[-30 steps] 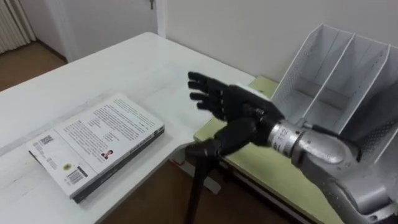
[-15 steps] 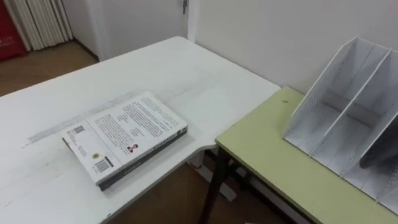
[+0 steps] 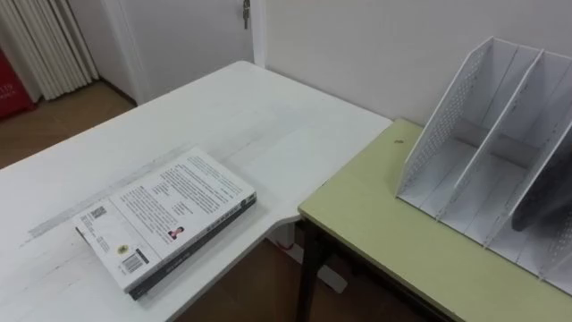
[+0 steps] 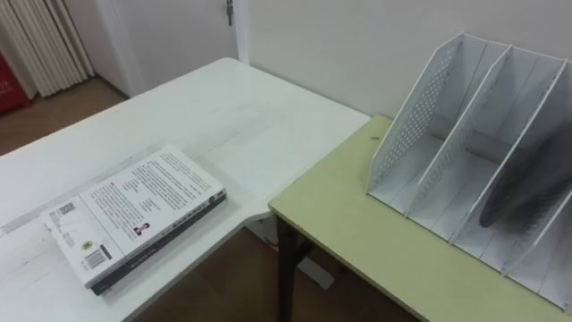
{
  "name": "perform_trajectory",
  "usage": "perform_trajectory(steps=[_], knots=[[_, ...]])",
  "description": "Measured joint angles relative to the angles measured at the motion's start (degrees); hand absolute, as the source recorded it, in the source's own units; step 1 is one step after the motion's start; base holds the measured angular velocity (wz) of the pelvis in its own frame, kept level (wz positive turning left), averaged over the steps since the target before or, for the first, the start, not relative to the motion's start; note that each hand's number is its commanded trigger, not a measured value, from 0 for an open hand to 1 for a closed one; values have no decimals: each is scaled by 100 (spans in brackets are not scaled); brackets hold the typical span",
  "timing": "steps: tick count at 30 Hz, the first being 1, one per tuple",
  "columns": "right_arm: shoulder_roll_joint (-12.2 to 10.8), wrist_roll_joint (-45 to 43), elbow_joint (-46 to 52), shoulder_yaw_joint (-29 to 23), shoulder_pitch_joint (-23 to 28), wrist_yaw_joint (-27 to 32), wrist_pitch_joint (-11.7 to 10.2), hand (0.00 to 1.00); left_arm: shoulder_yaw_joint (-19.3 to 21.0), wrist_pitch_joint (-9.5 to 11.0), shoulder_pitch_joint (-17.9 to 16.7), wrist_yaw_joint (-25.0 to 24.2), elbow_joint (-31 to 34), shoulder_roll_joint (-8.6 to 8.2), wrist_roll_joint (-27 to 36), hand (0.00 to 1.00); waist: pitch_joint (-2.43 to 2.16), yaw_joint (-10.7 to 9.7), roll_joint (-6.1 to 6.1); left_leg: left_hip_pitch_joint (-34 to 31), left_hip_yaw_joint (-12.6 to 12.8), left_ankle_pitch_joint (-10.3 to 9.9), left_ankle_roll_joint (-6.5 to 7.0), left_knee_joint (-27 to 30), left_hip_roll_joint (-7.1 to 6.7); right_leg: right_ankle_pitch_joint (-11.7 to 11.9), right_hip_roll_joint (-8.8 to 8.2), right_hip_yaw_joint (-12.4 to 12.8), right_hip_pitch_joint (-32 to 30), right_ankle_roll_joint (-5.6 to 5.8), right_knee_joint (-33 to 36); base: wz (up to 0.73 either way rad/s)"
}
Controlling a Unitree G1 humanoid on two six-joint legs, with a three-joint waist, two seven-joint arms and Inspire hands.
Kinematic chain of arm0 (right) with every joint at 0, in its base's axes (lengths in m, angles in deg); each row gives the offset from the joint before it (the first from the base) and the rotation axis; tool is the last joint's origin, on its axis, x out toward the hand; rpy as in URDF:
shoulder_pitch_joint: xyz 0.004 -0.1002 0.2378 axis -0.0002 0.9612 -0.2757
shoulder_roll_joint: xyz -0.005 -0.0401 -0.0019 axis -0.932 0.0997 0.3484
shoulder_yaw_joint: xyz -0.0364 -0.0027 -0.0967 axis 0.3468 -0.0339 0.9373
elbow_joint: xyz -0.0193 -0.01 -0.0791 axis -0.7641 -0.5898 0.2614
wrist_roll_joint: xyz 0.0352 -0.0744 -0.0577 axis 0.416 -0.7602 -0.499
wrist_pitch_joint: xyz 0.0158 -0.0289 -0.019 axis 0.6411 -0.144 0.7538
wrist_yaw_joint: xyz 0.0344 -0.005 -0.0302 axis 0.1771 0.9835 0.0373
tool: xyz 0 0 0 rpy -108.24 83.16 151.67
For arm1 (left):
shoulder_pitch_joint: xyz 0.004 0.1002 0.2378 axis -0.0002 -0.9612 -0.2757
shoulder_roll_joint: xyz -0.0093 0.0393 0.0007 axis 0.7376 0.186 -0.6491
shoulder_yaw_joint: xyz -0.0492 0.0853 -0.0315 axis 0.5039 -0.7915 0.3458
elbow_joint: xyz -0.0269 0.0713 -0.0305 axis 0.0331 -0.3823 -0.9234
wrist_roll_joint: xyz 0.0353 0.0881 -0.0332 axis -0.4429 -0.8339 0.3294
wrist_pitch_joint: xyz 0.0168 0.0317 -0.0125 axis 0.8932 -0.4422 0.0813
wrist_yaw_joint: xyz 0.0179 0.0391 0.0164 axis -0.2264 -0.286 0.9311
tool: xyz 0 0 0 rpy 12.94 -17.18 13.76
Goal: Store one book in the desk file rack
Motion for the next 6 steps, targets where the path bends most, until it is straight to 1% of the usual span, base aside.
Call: perform_trajectory(steps=[6], knots=[[-105, -7, 100, -2, -2, 430, 28, 0, 167, -57, 19, 16, 9, -13, -333, 0, 4, 9, 6, 74, 5, -2, -2, -6, 20, -14, 7, 18, 51, -3, 16, 0]])
